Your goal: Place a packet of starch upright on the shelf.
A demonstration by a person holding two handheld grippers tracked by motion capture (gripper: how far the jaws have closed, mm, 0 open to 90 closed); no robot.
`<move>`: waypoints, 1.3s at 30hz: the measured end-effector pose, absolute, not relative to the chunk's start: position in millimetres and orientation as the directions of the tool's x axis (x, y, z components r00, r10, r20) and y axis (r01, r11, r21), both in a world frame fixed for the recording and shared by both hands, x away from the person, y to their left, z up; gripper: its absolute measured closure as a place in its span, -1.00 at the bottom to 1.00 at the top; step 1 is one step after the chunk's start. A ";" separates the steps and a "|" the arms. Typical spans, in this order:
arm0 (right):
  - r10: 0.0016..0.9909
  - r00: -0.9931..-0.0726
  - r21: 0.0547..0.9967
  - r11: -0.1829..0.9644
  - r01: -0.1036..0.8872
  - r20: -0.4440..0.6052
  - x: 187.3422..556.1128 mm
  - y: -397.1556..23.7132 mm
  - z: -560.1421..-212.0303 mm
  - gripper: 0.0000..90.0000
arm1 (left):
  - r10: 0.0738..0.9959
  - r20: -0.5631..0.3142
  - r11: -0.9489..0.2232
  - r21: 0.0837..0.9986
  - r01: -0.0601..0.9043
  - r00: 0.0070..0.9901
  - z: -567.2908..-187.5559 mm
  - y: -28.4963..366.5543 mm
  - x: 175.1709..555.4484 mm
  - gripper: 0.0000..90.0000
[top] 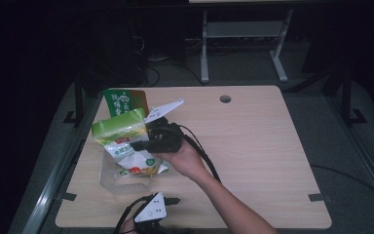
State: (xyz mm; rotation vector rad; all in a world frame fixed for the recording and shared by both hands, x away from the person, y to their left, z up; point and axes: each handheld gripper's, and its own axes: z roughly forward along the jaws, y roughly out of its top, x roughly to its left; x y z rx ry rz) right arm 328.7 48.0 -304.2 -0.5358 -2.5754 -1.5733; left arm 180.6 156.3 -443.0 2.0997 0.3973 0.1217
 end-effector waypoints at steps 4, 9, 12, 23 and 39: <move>0.247 -0.935 0.846 0.412 0.339 0.254 330.1 57.5 -305.5 0.94 | 0.330 -0.068 -0.488 0.842 0.232 0.942 -442.3 157.2 180.9 -0.65; 0.233 -0.939 0.851 0.408 0.330 0.253 330.7 71.7 -310.9 0.94 | 0.331 -0.072 -0.481 0.845 0.234 0.941 -442.2 157.9 180.2 -0.65; 0.224 -0.939 0.848 0.411 0.334 0.261 331.2 78.5 -315.3 0.94 | 0.325 -0.063 -0.491 0.841 0.226 0.943 -441.6 158.5 180.5 -0.65; 0.196 -0.935 0.828 0.437 0.352 0.295 336.2 104.9 -340.0 0.94 | 0.323 -0.064 -0.490 0.842 0.225 0.944 -441.1 158.8 179.8 -0.65; 0.214 -0.935 0.808 0.472 0.353 0.283 334.3 115.0 -367.2 0.83 | 0.311 -0.051 -0.507 0.836 0.211 0.949 -440.9 157.5 178.4 -0.65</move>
